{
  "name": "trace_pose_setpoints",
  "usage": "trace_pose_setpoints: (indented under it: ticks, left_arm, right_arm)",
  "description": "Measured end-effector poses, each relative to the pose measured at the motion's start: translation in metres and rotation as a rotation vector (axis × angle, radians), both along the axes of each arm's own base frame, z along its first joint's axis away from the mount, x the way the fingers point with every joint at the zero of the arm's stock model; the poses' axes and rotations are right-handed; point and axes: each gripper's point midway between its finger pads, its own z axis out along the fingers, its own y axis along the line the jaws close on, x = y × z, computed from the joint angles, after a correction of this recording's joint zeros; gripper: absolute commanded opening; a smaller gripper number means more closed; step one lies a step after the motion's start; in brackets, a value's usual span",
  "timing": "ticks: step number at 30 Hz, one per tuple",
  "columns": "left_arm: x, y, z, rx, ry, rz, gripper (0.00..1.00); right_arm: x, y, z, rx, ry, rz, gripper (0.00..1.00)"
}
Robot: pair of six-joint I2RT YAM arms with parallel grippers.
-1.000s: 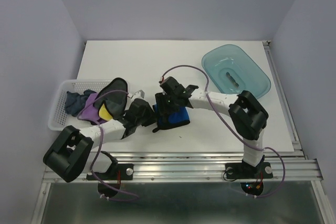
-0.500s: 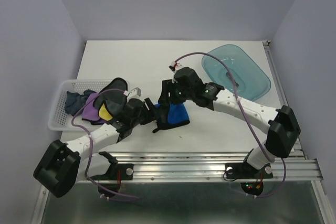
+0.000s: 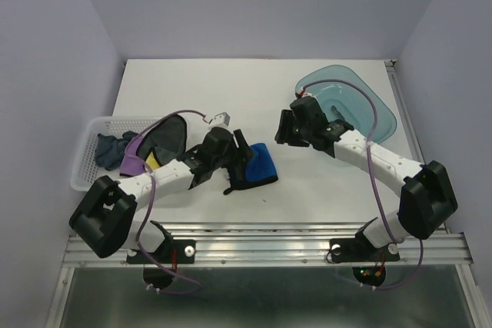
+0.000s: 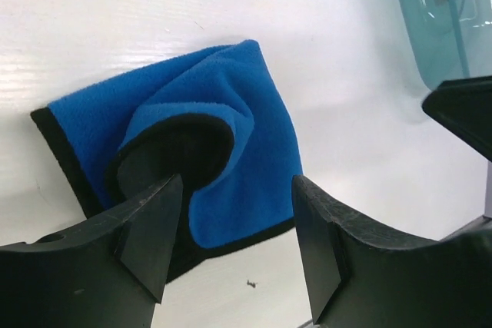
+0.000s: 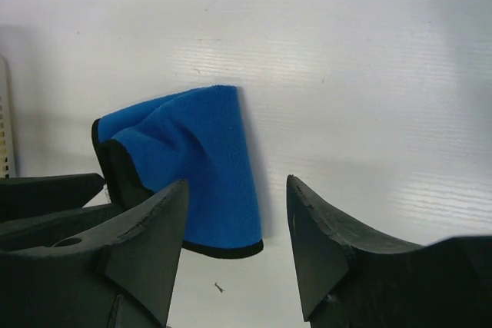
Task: Fold and stack the towels
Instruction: Fold the towel
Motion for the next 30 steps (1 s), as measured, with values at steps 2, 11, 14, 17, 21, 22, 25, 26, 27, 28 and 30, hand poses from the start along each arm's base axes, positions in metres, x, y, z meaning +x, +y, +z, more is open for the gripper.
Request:
trace_pose_setpoints:
  ticks: [2, 11, 14, 17, 21, 22, 25, 26, 27, 28, 30]
  left_arm:
    - [0.005, -0.004, -0.006, 0.021, 0.010, 0.000, 0.69]
    - [0.019, -0.007, -0.022, 0.088, 0.041, 0.024, 0.58]
    - [0.026, -0.012, -0.022, 0.092, 0.041, 0.025, 0.49]
    - [0.027, -0.012, -0.025, 0.105, 0.045, 0.025, 0.35]
    - [0.028, -0.009, -0.028, 0.121, 0.049, 0.037, 0.09]
    - [0.028, -0.008, -0.029, 0.125, 0.051, 0.040, 0.05]
    - [0.028, -0.006, -0.030, 0.134, 0.053, 0.048, 0.00]
    - [0.028, -0.005, -0.031, 0.139, 0.054, 0.052, 0.00]
    - [0.028, -0.003, -0.031, 0.145, 0.056, 0.057, 0.00]
    - [0.027, -0.002, -0.032, 0.151, 0.058, 0.061, 0.00]
    - [0.027, 0.000, -0.032, 0.154, 0.060, 0.069, 0.00]
  right_arm:
    - [0.002, -0.004, 0.000, -0.004, -0.004, -0.011, 0.59]
    - [0.002, -0.023, -0.011, -0.013, 0.017, -0.047, 0.58]
    - [0.002, -0.022, -0.011, -0.009, 0.018, -0.042, 0.58]
    - [0.002, -0.024, -0.011, -0.008, 0.019, -0.043, 0.58]
    - [0.003, -0.025, -0.012, -0.005, 0.022, -0.044, 0.57]
    - [0.003, -0.025, -0.013, -0.005, 0.023, -0.045, 0.57]
    - [0.001, -0.025, -0.015, -0.006, 0.028, -0.037, 0.56]
    - [0.000, -0.024, -0.015, -0.005, 0.030, -0.031, 0.56]
    - [0.000, -0.023, -0.015, -0.004, 0.032, -0.023, 0.56]
    - [-0.001, -0.022, -0.015, -0.002, 0.034, -0.013, 0.55]
    - [-0.002, -0.019, -0.016, 0.004, 0.037, 0.013, 0.52]
